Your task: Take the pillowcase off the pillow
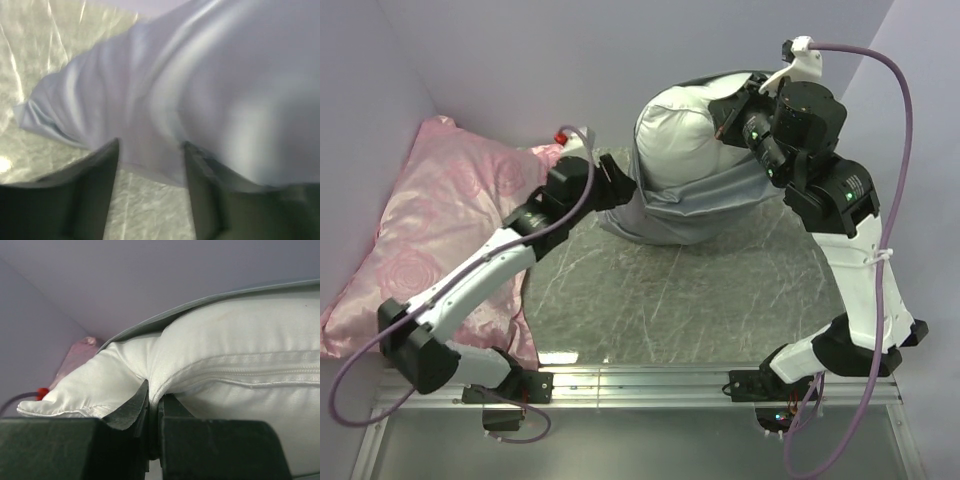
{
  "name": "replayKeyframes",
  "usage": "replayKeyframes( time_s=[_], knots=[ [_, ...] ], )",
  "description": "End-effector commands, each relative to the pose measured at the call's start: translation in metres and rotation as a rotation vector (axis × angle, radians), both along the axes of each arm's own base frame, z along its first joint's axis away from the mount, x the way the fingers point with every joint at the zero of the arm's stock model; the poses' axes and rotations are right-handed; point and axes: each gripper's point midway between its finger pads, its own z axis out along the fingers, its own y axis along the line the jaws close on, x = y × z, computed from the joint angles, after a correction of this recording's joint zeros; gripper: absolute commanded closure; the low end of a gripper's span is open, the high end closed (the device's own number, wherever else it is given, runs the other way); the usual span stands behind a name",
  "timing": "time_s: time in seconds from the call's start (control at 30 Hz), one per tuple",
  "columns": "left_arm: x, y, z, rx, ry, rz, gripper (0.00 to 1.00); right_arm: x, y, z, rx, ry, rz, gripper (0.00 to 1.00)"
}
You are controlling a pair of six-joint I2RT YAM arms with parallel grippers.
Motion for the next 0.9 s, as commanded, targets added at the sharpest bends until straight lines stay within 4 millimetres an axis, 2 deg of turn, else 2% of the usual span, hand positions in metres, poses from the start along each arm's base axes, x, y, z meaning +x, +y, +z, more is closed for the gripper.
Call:
replayKeyframes(
  time_s=[0.0, 0.03, 0.07, 0.17, 0.2, 0.27, 0.3, 0.37, 0.43, 0.47, 0.5, 0.53, 0.57, 0.6, 0.73, 0.77, 0.87],
  knots=[
    [-0.035, 0.027, 0.104, -0.045, -0.18, -0.039, 0.37, 0.002, 0.007, 0.061, 0.126, -0.199, 0.034, 1.0],
    [-0.039, 0.032, 0.117, -0.027, -0.216, -0.044, 0.28, 0.006, 0.012, 0.056, 0.118, -0.187, 0.042, 1.0],
    [-0.047, 0.038, 0.141, -0.037, -0.263, -0.049, 0.25, 0.007, 0.014, 0.056, 0.116, -0.188, 0.051, 1.0],
    [-0.07, 0.045, 0.189, -0.04, -0.406, -0.113, 0.23, 0.01, 0.025, 0.047, 0.103, -0.166, 0.093, 1.0],
    [-0.09, 0.042, 0.208, -0.069, -0.472, -0.182, 0.23, 0.01, 0.03, 0.045, 0.1, -0.163, 0.115, 1.0],
    [-0.105, 0.043, 0.244, -0.101, -0.597, -0.212, 0.22, 0.011, 0.036, 0.04, 0.094, -0.153, 0.139, 1.0],
    [-0.113, 0.037, 0.252, -0.106, -0.625, -0.246, 0.21, 0.013, 0.039, 0.037, 0.091, -0.148, 0.143, 1.0],
    [-0.109, 0.032, 0.263, -0.055, -0.655, -0.24, 0.21, 0.013, 0.044, 0.033, 0.082, -0.142, 0.172, 1.0],
    [-0.105, 0.022, 0.264, 0.015, -0.685, -0.242, 0.2, 0.011, 0.053, 0.031, 0.079, -0.14, 0.218, 1.0],
    [-0.106, 0.02, 0.273, 0.029, -0.718, -0.242, 0.19, 0.011, 0.057, 0.031, 0.08, -0.138, 0.232, 1.0],
    [-0.103, 0.007, 0.268, 0.06, -0.718, -0.26, 0.19, 0.01, 0.059, 0.03, 0.079, -0.135, 0.245, 1.0],
    [-0.098, 0.007, 0.268, 0.114, -0.742, -0.243, 0.17, 0.013, 0.066, 0.024, 0.067, -0.118, 0.271, 1.0],
    [-0.097, 0.005, 0.273, 0.134, -0.762, -0.24, 0.17, 0.011, 0.067, 0.026, 0.068, -0.12, 0.283, 1.0],
    [-0.092, -0.005, 0.266, 0.17, -0.763, -0.253, 0.16, 0.012, 0.07, 0.025, 0.065, -0.115, 0.294, 1.0],
    [-0.079, -0.018, 0.25, 0.389, -0.836, -0.261, 0.16, 0.007, 0.081, 0.023, 0.07, -0.103, 0.356, 1.0],
    [-0.074, -0.024, 0.238, 0.432, -0.827, -0.266, 0.15, 0.006, 0.08, 0.024, 0.076, -0.103, 0.356, 1.0],
    [-0.064, -0.025, 0.218, 0.544, -0.823, -0.25, 0.15, 0.003, 0.083, 0.023, 0.073, -0.096, 0.38, 1.0]
  ],
)
